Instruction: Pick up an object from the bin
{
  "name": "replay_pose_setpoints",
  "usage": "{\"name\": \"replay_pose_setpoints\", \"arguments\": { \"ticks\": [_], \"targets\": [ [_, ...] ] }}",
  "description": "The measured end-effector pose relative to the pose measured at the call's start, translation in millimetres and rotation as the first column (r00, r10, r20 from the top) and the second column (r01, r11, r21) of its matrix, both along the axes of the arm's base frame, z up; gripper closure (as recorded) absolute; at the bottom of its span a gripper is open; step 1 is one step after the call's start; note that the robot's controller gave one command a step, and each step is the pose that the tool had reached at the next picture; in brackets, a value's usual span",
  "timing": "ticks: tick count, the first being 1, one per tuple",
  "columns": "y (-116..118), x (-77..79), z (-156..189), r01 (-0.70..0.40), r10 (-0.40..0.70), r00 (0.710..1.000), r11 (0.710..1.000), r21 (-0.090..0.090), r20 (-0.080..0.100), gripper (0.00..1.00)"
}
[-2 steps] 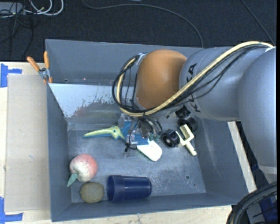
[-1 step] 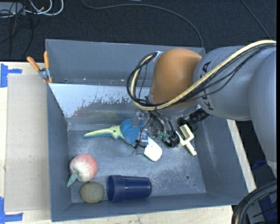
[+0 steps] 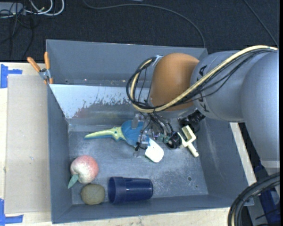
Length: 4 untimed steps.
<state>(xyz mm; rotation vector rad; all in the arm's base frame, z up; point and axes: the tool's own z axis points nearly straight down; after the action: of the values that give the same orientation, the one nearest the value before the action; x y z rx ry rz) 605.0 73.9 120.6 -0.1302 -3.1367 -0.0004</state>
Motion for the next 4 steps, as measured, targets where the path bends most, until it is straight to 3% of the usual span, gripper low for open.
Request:
{"name": "replay_pose_setpoints", "arguments": {
  "ticks": [1,2,4],
  "targets": [
    [-12.0,-3.0,-41.6,0.208,-0.208,0.978,0.978,-0.001,-0.004,0.00],
    [-6.4,-11.1,-48.9,0.245,-0.245,0.970,0.970,0.002,0.000,1.00],
    [-6.8,-14.1,-37.0,0.246,-0.246,0.969,0.969,-0.001,-0.008,1.00]
  ]
}}
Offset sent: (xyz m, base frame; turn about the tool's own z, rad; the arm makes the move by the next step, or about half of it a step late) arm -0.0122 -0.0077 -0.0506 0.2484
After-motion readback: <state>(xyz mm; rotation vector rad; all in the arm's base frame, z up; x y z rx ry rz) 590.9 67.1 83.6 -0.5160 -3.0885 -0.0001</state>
